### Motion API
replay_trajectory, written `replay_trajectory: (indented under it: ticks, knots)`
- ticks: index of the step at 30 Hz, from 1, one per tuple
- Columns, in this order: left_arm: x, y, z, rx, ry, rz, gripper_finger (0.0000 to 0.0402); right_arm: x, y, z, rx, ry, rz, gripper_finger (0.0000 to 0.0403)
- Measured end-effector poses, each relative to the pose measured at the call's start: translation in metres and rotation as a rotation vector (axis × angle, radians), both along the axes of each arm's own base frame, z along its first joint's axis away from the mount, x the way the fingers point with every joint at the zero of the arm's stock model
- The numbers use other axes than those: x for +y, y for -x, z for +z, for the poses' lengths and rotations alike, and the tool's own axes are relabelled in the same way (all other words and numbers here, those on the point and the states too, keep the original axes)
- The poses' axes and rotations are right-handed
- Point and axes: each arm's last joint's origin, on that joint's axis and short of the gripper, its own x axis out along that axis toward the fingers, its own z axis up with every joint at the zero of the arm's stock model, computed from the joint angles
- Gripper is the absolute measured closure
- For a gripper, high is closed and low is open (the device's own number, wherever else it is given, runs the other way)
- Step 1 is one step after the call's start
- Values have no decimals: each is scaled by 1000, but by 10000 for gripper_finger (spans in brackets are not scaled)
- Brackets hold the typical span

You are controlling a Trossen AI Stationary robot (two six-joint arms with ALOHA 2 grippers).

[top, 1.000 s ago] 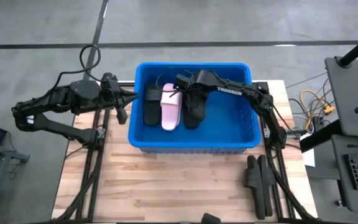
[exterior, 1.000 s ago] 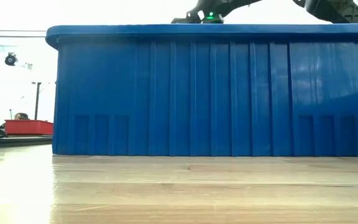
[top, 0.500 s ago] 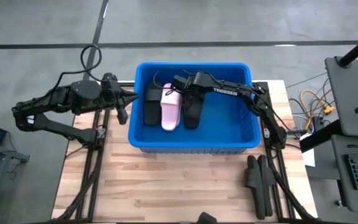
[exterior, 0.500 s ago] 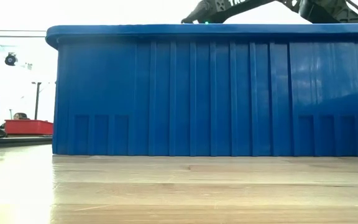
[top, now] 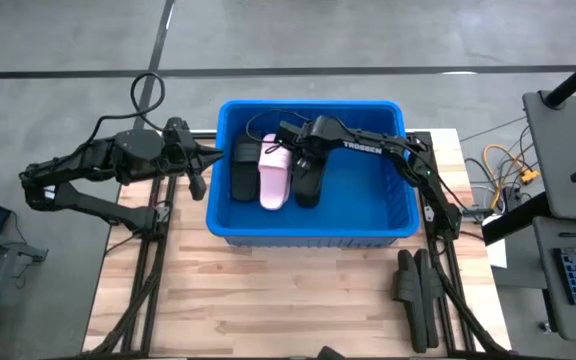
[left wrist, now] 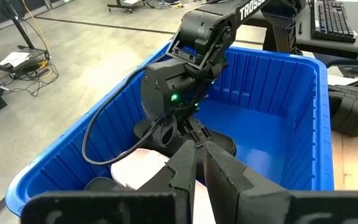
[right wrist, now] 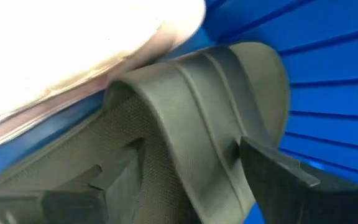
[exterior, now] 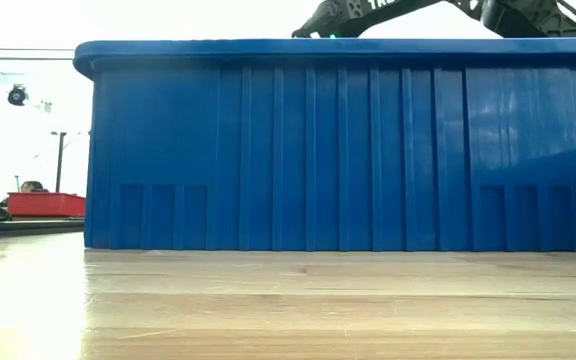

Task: Pick and place slides into bin
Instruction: Put the black slide into the blue container

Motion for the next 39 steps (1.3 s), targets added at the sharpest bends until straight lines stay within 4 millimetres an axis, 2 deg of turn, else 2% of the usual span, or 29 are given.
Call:
replay_trajectory:
  ticks: [4,11,18,26,33,39]
  knots:
    - [0,0,0,0,0,0,384,3,0,9,-34,-48,34,146]
    - [0,0,0,0,0,-1,384,3,-6,37,-130,-12,69,147]
    - [0,0,0,0,0,0,384,3,-6,67,-185,29,143,106]
    - [0,0,0,-1,0,-1,384,9,-1,90,-249,29,100,77]
    - [0,2,1,-5,0,-1,384,44,8,126,-372,32,151,91]
    - [0,2,1,-4,0,-1,384,93,22,161,-454,48,278,110]
